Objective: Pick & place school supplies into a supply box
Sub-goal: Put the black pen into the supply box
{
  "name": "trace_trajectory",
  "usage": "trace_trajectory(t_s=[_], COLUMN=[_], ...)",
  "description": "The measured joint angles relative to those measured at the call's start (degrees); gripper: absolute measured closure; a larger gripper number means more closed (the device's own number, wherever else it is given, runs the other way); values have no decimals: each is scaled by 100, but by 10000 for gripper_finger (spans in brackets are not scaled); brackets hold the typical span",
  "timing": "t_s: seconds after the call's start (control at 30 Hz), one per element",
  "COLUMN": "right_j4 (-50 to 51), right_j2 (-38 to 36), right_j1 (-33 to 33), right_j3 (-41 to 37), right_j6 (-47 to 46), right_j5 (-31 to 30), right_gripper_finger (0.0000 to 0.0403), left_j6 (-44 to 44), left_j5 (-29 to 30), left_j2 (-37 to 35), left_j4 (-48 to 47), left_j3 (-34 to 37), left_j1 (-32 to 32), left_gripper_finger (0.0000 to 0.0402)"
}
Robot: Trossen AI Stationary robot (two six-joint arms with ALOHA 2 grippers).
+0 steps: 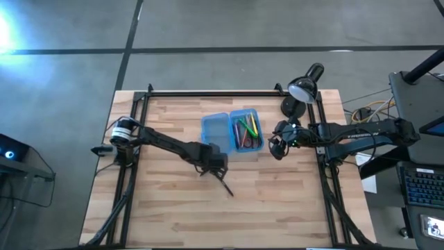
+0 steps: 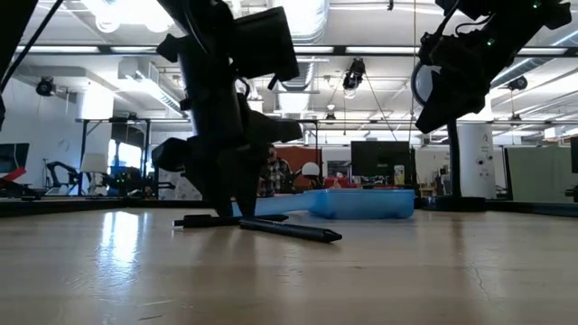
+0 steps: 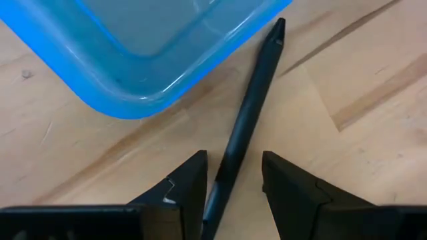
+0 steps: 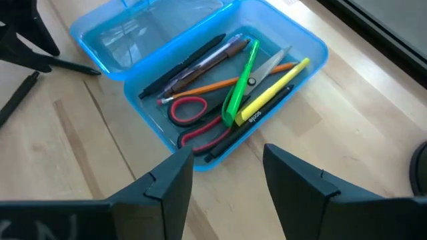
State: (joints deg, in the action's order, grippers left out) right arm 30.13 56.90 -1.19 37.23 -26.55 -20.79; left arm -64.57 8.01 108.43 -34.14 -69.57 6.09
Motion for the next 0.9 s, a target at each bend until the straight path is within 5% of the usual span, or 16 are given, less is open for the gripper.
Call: trace_trajectory(t_s=[0.23,0.57,0.9], right_j4=[-5,-4,6], right_j2=[0,0,0], right_j1=[0,0,0], right_j3=[-9,-17,-17], right_j6=[1,2,0], right_j5=[-18,-35,-35], right_gripper_finger=[230,230,234], left_j6=[-22,11,16], left_j5=[57,104,-173], left_j2=[96,278,281], left_j4=[113,67,-64], left_j3=[195,216,10], left_j1=[2,4,50], left_gripper_finger=[288,386,393])
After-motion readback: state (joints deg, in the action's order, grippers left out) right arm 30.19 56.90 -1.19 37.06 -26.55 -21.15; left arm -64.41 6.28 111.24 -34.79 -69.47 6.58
